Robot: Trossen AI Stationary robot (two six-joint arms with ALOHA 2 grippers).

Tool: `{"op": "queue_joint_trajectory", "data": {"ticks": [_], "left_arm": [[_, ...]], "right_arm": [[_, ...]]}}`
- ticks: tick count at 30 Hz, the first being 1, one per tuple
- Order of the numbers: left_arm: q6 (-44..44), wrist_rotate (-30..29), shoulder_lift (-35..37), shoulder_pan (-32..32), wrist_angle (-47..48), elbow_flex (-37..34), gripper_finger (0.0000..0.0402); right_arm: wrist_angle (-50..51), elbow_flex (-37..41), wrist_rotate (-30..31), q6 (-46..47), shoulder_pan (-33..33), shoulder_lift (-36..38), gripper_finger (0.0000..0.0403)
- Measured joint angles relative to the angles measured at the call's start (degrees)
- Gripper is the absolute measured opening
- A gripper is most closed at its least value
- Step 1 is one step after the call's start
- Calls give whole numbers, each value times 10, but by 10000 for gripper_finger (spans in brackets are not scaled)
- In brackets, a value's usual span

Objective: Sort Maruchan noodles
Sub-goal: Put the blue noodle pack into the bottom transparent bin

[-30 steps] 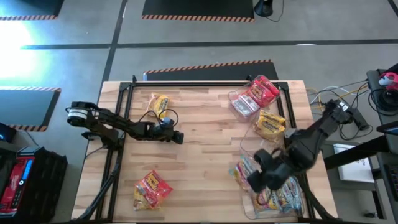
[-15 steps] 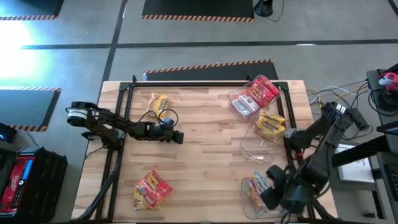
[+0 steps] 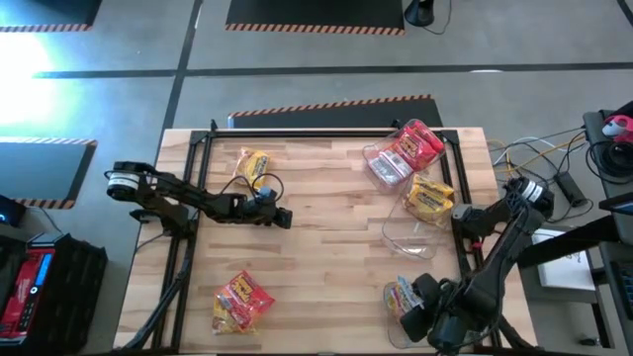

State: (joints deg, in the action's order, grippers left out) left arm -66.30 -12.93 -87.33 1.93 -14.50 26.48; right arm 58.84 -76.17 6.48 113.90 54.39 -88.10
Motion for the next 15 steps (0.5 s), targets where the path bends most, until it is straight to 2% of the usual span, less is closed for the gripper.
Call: {"op": "queue_joint_trajectory", "data": {"ticks": [6,15], "left_arm": [[0,0,0,0,0,0,131],[-2,0,0,0,0,0,131]], "right_arm": [[-7,-1,-7,-3,0,-25,123],[-20,-1,-26,-28,0,-5,177]]}}
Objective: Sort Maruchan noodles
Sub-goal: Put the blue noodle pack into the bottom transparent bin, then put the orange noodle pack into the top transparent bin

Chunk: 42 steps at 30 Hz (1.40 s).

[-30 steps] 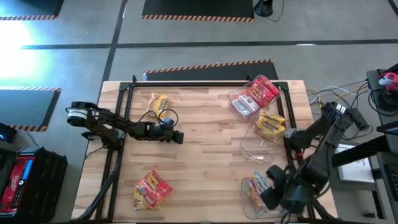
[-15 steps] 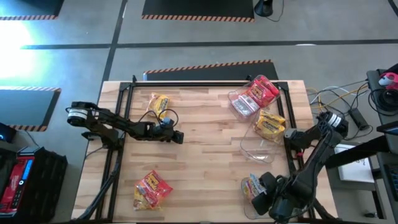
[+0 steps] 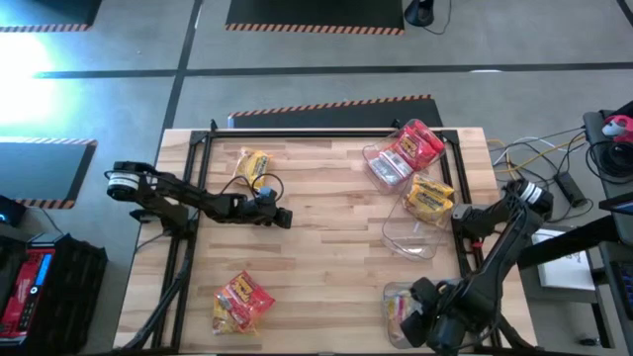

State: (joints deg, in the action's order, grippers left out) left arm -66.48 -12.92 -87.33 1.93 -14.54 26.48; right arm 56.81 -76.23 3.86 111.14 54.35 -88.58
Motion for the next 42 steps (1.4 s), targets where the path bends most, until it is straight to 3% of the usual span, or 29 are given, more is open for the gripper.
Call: {"op": "queue_joint_trajectory", "data": {"ticks": [7,14,18,22,29,36,42], "left_arm": [[1,16,0,-1,-8,7,131],[55,18,4,-10,-28,49,131],[62,61,8,-22,-25,66,131],[54,98,18,-59,-24,77,131],[0,80,40,-177,4,108,131],[-93,-1,52,-307,210,172,131],[-173,-25,52,-398,401,264,131]], "right_arm": [[0,0,-5,-23,-8,54,184],[3,0,161,-87,-48,102,178],[3,1,201,-165,-95,106,178],[-11,4,202,-259,-153,102,176],[-114,10,202,-442,-239,88,176],[-303,19,114,-594,-295,40,176],[-418,20,34,-642,-328,-30,176]]}}
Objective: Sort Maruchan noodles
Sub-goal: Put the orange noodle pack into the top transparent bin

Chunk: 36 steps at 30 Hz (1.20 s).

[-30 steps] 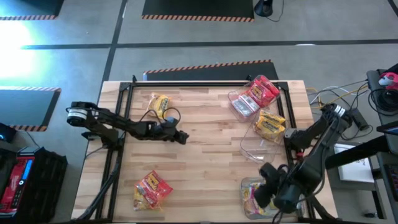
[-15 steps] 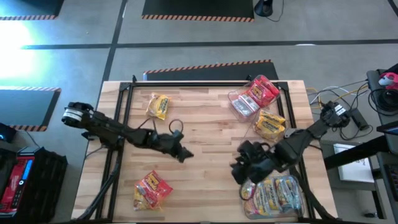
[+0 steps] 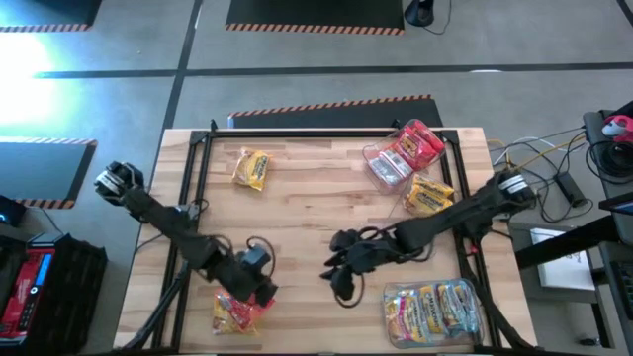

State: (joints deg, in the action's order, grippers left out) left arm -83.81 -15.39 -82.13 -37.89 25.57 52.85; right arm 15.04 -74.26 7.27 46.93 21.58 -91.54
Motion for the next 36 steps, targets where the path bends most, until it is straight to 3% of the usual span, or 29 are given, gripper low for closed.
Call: {"op": "queue_joint_trajectory", "data": {"ticks": [8,15,20,23,27,36], "left_arm": [[-145,-41,-2,-125,223,98,131],[-330,-41,-5,-225,219,79,131],[-407,-24,-6,-279,226,76,131],[-447,10,-21,-288,231,69,131],[-472,11,-44,-284,230,64,131],[-474,9,-92,-218,229,55,131]], "right_arm": [[-88,0,-47,-5,-16,-83,176],[-150,0,-48,32,-15,-113,176],[-176,0,-58,51,-15,-128,176],[-174,0,-58,56,-15,-136,176],[-175,0,-60,45,-23,-143,176],[-175,0,-66,15,-64,-145,176]]}}
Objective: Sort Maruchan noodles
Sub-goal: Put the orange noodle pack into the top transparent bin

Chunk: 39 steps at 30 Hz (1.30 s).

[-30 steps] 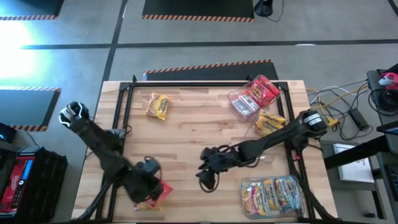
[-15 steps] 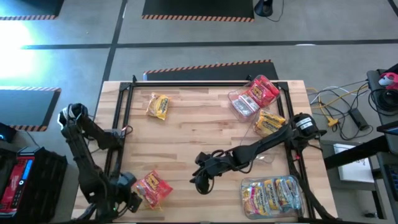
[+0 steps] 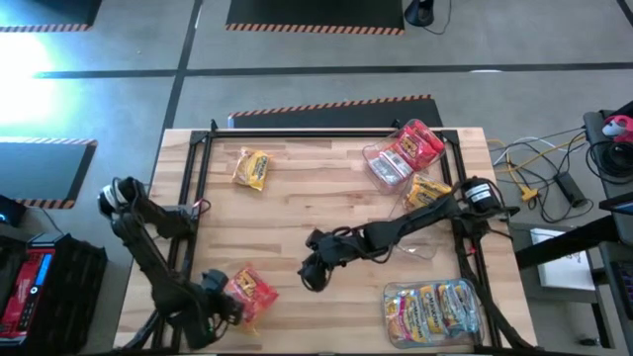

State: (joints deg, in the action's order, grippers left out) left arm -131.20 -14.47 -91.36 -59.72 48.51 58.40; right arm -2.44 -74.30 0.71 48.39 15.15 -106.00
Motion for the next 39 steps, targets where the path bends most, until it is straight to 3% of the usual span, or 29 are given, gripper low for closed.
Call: {"op": "queue_joint_trajectory", "data": {"ticks": [7,18,28,39], "left_arm": [[12,-39,-14,40,-2,-2,131],[67,-48,-15,117,-8,-40,131],[134,-69,-13,187,-104,-98,131],[197,-73,-13,257,-136,-130,131]], "right_arm": [[0,1,-57,-30,-23,-15,176],[8,1,-59,-48,-48,-49,176],[20,1,-88,-71,-74,-51,176],[92,1,-87,-121,-107,-50,176]]}}
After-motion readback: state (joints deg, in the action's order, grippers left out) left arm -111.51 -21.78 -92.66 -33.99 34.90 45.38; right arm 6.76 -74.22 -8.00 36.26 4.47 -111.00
